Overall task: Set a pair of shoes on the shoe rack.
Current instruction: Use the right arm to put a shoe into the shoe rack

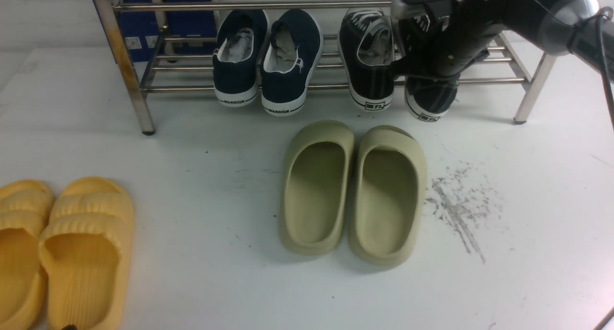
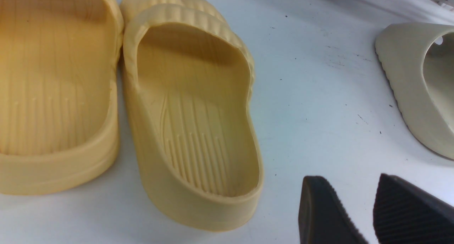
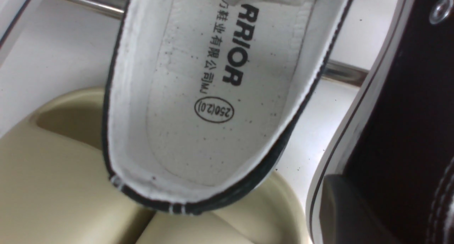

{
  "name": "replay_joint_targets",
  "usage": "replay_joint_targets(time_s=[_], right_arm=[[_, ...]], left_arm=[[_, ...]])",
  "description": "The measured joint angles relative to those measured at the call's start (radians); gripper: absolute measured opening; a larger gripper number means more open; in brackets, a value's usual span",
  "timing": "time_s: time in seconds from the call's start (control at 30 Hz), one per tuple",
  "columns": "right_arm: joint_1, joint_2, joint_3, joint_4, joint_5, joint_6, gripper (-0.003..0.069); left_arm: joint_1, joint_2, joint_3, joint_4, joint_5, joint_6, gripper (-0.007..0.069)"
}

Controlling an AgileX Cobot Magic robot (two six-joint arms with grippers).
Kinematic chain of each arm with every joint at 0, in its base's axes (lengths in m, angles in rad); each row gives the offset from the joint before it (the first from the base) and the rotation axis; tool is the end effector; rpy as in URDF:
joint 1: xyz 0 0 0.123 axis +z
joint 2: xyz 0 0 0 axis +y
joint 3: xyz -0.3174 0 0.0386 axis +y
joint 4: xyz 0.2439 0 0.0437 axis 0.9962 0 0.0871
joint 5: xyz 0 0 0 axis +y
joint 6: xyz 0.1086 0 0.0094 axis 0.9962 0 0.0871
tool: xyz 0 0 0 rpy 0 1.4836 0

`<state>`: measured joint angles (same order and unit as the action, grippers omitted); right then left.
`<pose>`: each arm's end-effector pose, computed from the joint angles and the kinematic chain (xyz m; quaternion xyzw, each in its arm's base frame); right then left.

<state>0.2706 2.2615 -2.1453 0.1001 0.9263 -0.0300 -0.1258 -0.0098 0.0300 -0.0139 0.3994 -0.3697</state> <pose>0.5201 0.1533 0.2696 -0.1262 0.9436 0.0832 0.2947 0.0297 -0.0043 0.1616 -0.1027 0.8078 -0.1481 0.5612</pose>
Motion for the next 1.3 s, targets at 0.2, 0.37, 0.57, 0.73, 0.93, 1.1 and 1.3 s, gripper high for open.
replay_joint_targets(time_s=[0.2,0.37,0.57,0.73,0.93,1.1,1.3], right_arm=[[-0.004,-0.069,-0.004,0.026,-0.006,0.001,0.0377],[-0.004,-0.139,-0.005,0.066,0.096,0.001,0.0471],[-0.017,-0.197,-0.005,0.058,0.295,0.002,0.0456],[-0.039,-0.206,0.028,0.041,0.317,0.002,0.0250],[-0.050,-0.179,0.139,0.067,0.316,0.008,-0.0001],[-0.051,-0.154,0.232,0.144,0.271,0.010,-0.0003],[-0.056,-0.133,0.246,0.154,0.153,0.038,-0.0003]], left_arm=[[0.000,0.000,0.000,0.000,0.000,0.000,0.0239],[0.000,0.000,0.000,0.000,0.000,0.000,0.0239],[0.000,0.000,0.000,0.000,0.000,0.000,0.0239],[0.000,0.000,0.000,0.000,0.000,0.000,0.0239],[0.000,0.000,0.000,0.000,0.000,0.000,0.0239],[0.000,0.000,0.000,0.000,0.000,0.000,0.0239],[0.000,0.000,0.000,0.000,0.000,0.000,0.0239]])
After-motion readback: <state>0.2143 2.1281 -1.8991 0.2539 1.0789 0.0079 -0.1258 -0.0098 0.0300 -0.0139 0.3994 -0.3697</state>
